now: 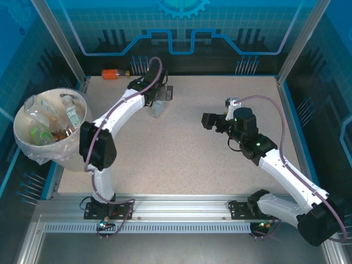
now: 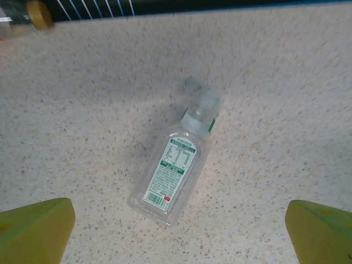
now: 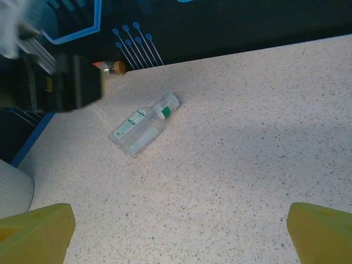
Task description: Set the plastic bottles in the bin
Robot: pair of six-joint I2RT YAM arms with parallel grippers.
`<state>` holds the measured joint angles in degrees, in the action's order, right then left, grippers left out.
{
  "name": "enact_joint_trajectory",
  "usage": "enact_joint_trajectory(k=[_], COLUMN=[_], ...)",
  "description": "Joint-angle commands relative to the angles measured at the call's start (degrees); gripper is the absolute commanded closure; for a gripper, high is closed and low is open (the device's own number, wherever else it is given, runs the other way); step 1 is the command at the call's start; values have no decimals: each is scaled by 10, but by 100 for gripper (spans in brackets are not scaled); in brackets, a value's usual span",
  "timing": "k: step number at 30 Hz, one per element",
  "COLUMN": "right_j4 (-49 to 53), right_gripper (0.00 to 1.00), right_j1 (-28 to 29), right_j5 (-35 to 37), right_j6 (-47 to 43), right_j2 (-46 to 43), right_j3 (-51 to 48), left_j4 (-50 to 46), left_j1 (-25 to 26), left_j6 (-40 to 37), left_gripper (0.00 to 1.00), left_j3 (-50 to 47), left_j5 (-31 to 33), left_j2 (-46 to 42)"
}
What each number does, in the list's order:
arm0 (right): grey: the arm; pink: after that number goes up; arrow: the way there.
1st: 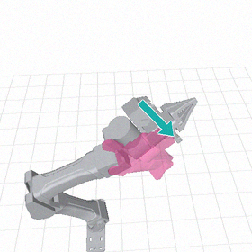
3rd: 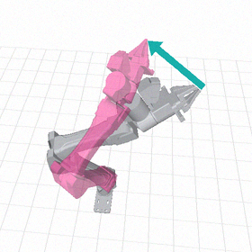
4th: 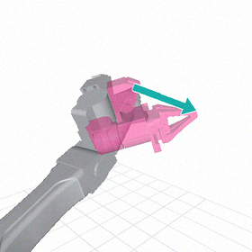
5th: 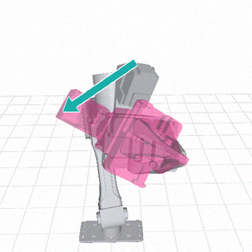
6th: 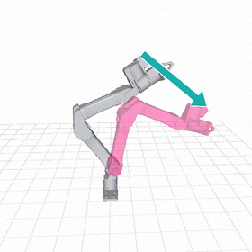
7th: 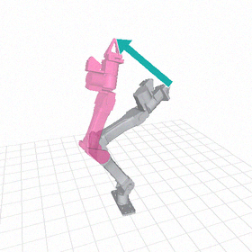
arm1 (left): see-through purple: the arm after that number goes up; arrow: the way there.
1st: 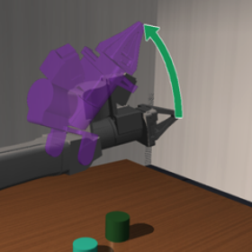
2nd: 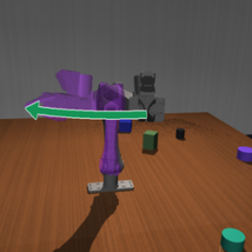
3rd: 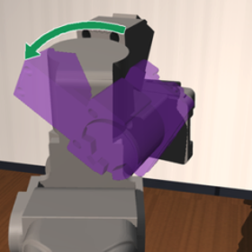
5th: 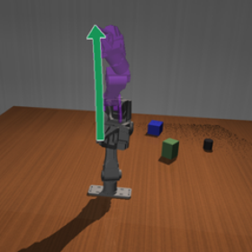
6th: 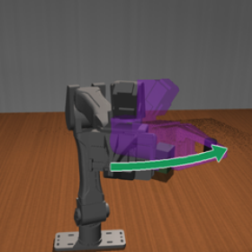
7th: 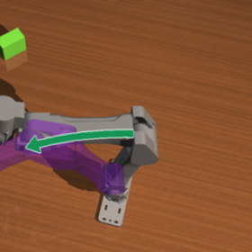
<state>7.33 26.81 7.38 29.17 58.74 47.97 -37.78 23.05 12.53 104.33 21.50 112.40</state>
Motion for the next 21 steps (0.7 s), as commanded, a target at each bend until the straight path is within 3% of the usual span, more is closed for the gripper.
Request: enact_joint_trajectory(k=[1, 12, 16, 21], right_j4=[15, 38, 42, 51], right_gripper=[0, 0, 0, 0], right_j1=[-9, -15, -16, -18], right_j5=[17, 39, 44, 47], right_j6=[7, 9, 6, 4], right_j2=[-21, -63, -71, -78], right_j3=[-4, -15, -17, -18], left_j4=[-20, -88, -99, -112], left_j1=[-2, -38, -44, -46], left_j6=[-21, -35, -73, -109], left_gripper=[1, 1, 1, 1], left_j3=[47, 194, 221, 241], left_j5=[-6, -25, -76, -85], left_j2=[52, 218, 258, 292])
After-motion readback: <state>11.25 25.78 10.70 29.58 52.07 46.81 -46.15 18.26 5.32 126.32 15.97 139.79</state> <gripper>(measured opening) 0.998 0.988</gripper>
